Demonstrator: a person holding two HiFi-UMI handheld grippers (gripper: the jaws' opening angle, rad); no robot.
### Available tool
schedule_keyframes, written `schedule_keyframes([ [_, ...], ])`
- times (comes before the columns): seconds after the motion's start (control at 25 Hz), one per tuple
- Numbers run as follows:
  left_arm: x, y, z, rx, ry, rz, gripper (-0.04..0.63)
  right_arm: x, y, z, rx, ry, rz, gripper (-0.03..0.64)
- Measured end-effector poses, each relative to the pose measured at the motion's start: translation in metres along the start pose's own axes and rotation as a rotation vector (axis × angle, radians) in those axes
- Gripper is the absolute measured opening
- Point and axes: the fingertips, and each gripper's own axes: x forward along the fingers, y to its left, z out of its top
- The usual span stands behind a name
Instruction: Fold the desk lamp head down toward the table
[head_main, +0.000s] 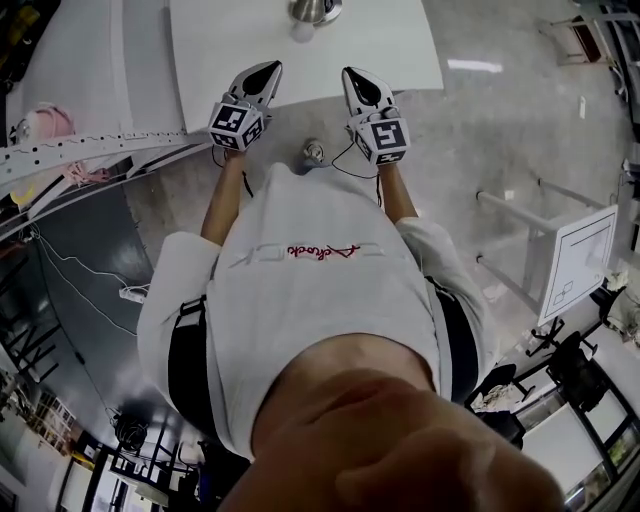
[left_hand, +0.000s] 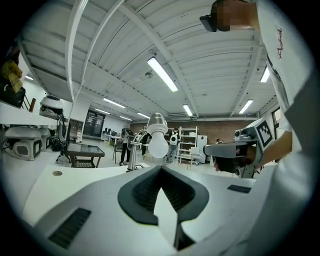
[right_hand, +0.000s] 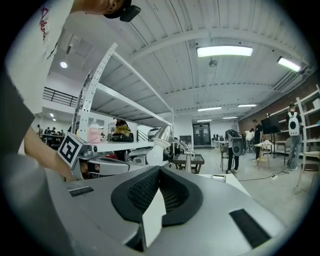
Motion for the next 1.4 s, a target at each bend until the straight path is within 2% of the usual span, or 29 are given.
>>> schedule_keyframes([
  [0.12,0.007,0.009,0.003,-0.005,-0.002,0.021,0.025,0.011,-0.006,0.002,-0.012,-0.001,0.024,0.02],
  [0.52,0.022,0.034,-0.005,-0.035,0.009,0.027,0.025,0.026,-0.019,-0.008,0.007,0.025,0.011,0.02],
  [0.84,0.05,0.056,-0.003,-0.038,0.025,-0.045,0.025,0.042,-0.03,-0.015,0.025,0.055,-0.061,0.02],
  [1.16,0.077,0.08,0.012,-0.03,0.04,-0.126,0.025,0.066,-0.04,-0.002,0.036,0.038,-0.138,0.02],
  [1.4,0.097,0.079,0.006,-0.007,0.052,-0.168,0.025,0.07,-0.05,-0.007,0.048,0.046,-0.163,0.02],
])
